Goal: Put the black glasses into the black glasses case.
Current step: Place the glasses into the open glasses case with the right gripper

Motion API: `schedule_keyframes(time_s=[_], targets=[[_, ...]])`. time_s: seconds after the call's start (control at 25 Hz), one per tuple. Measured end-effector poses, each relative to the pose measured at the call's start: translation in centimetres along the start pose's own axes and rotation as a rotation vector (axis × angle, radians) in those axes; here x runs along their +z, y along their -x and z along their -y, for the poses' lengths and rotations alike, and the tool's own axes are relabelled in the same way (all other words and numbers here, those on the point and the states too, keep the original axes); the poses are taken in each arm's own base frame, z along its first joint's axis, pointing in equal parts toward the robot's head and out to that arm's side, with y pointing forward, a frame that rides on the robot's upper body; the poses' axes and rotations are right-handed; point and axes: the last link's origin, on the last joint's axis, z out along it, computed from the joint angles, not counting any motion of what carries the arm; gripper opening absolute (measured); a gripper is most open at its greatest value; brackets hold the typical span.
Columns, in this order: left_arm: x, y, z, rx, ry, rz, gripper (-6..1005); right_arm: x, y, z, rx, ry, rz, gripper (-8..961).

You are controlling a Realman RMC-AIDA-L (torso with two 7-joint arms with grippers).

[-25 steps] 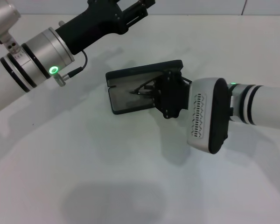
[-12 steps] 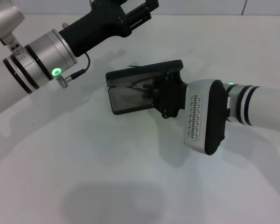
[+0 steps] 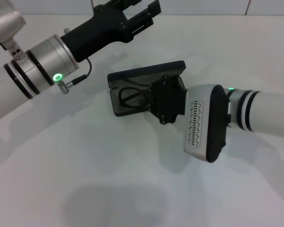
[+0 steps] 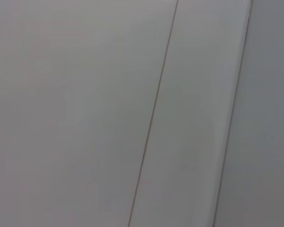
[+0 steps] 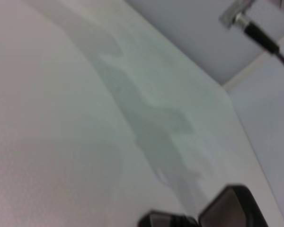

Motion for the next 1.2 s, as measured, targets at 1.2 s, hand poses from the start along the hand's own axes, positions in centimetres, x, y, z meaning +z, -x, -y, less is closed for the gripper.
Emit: schedule_keyframes(time_s=[1.2], targets=[[1.4,1.3,2.3,-0.04,-0.125,0.179,666,-0.2,-2.0,3.0,0.379,0.044,0.134,149]])
